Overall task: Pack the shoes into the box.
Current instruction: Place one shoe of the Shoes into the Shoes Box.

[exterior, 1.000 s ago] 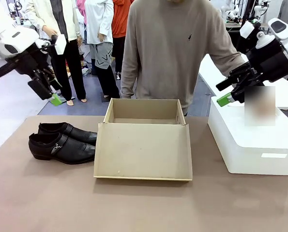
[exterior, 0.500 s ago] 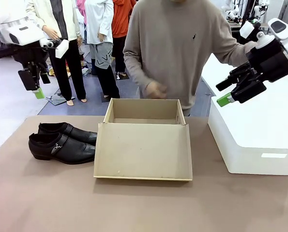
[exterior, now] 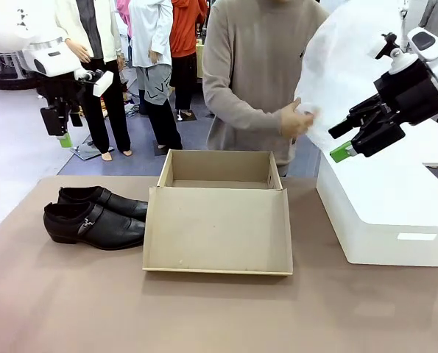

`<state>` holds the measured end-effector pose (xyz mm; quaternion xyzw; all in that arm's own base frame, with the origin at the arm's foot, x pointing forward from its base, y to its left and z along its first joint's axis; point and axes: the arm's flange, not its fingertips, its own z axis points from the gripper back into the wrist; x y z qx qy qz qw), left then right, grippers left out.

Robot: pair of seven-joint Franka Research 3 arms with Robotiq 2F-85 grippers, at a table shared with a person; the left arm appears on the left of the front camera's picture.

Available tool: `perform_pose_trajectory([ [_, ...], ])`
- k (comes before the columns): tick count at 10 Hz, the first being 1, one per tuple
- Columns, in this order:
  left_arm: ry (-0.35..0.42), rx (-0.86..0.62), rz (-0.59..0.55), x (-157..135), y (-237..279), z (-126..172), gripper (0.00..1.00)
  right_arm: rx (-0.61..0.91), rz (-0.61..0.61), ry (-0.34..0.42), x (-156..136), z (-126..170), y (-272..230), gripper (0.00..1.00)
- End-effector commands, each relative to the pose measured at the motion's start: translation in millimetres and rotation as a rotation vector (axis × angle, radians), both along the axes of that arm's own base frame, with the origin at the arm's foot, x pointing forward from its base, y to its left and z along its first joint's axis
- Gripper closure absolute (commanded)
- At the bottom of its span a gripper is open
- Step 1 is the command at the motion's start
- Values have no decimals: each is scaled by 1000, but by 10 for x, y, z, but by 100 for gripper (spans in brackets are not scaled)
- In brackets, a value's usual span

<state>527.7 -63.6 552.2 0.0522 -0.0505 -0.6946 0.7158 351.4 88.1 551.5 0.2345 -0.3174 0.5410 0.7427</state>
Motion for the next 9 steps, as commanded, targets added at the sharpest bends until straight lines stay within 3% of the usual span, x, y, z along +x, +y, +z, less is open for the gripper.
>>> perform_pose_trajectory([
  [1,-3,7,-6,-51,-8,68,0,25,22,-18,28,-7,8,0],
  [7,-8,2,-7,-30,-44,50,0,25,22,-18,28,-7,8,0],
  [9,53,-44,-21,107,74,-42,0,25,22,-18,28,-7,8,0],
])
